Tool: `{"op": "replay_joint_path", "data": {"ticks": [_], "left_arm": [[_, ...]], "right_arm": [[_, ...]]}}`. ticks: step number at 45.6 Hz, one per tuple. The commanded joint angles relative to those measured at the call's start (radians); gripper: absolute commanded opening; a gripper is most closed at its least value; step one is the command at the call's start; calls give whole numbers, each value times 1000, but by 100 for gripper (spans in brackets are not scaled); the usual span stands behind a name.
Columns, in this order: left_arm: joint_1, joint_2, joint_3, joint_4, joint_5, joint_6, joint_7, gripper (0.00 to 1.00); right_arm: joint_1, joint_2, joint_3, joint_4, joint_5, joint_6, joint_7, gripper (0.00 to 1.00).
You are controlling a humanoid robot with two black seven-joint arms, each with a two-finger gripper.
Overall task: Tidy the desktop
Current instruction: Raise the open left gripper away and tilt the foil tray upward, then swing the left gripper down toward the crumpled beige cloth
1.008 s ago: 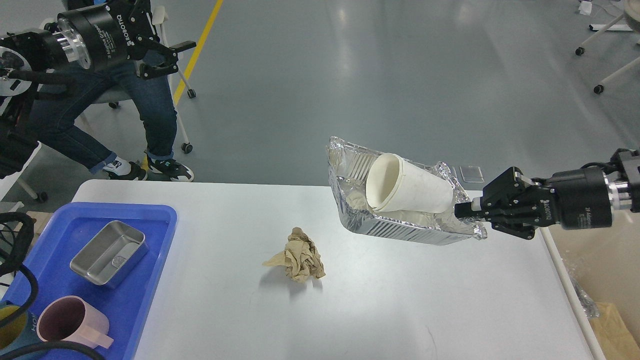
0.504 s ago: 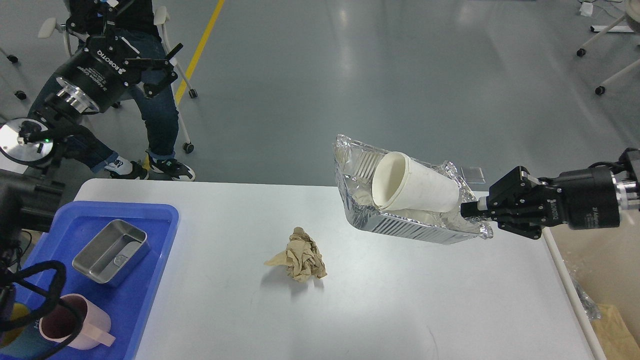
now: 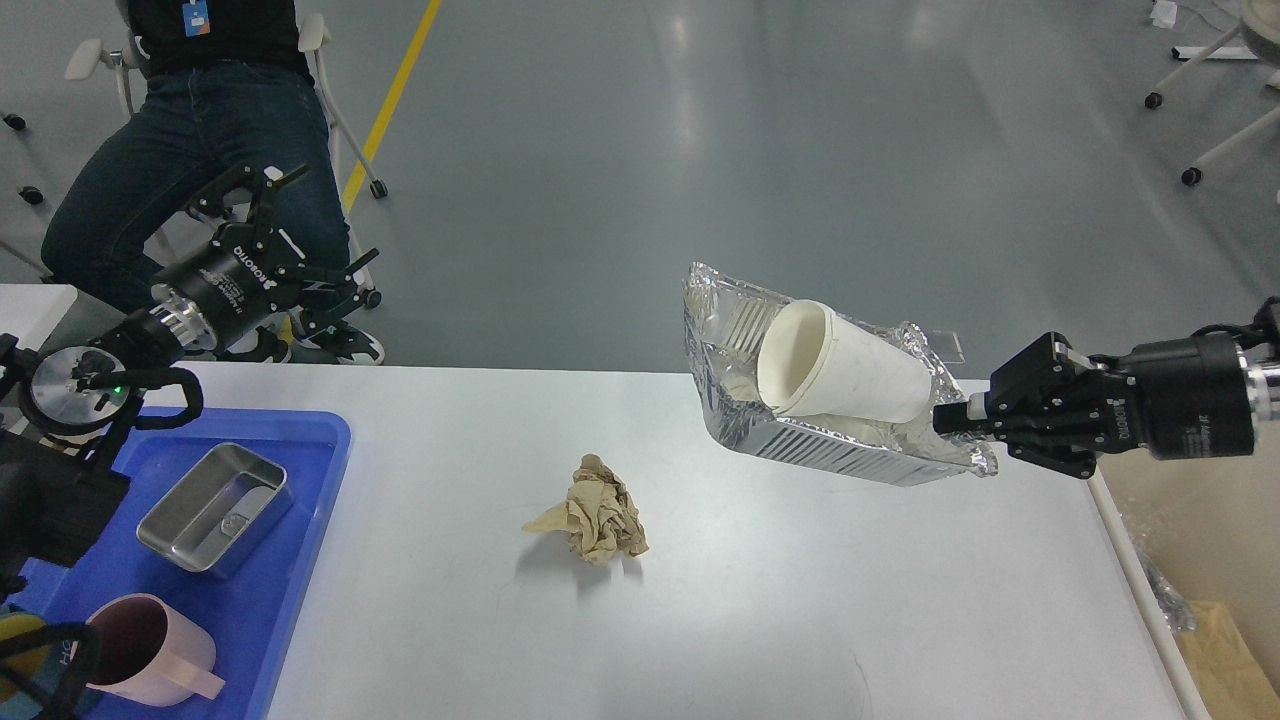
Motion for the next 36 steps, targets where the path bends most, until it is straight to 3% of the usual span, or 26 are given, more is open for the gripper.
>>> {"op": "replay_joint_path", "data": {"ticks": [1,5,10,21,29,36], "left_arm": [[34,153,223,-34,1,-3,38,97],[60,276,390,-121,1,-6,52,97],[90,432,501,-192,0,-31,50,97],[162,748,636,-371,12,-117,50,97],[163,998,679,-508,15,-117,60,97],[165,1174,714,-579,46,-161,96,97]], "right_arm": [[0,-1,8,0,0,0,0,0],[1,-3,9,0,0,0,0,0],[0,-9,12,0,0,0,0,0],[0,-9,28,0,0,0,0,0],[0,-7,38,0,-2,0,0,0],[1,-9,41,0,-2,0,0,0]]}}
